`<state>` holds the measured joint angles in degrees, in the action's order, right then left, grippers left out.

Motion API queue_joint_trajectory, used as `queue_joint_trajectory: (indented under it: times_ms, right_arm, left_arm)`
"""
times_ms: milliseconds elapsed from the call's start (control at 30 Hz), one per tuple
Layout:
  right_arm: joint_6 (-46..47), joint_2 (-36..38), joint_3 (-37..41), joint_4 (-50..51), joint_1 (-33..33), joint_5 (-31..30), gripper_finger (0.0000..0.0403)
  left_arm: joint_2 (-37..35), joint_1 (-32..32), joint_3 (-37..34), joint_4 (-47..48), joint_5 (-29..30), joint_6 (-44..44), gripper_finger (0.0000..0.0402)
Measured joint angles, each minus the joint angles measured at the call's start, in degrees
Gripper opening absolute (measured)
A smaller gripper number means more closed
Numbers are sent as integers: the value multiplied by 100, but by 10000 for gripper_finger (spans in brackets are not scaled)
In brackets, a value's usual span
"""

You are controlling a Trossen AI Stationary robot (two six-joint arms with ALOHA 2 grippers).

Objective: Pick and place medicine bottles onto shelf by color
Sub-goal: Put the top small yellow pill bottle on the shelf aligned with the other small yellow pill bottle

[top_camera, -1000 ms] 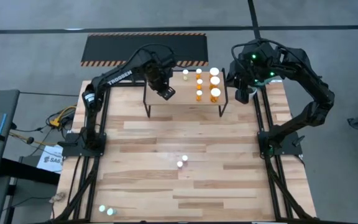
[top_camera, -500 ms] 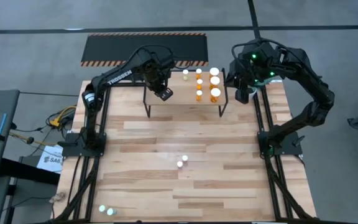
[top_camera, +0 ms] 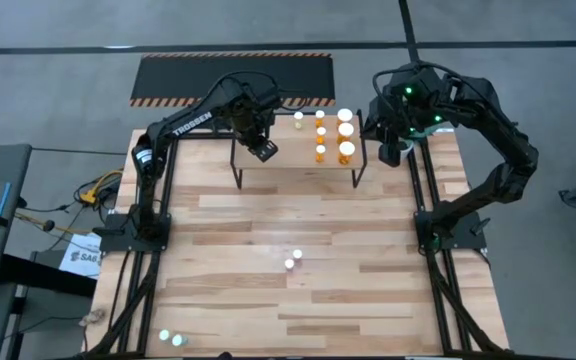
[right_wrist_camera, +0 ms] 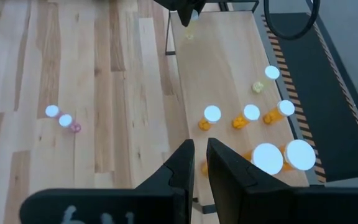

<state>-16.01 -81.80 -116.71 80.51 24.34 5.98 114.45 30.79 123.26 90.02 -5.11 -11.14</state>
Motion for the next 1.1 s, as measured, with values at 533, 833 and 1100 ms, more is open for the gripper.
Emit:
queue_joint_trajectory:
  times_ms: [533,833,1100]
  right_arm:
    - [-59,0,0,2,0,2,65]
    - [-97,0,0,2,0,2,65]
    - [-97,0,0,7,0,2,65]
  left_arm:
    - [0,0,0,-131,128,81,137]
    - [0,0,0,-228,134,131,154]
    - [-2,24,496,-64,286,195,197]
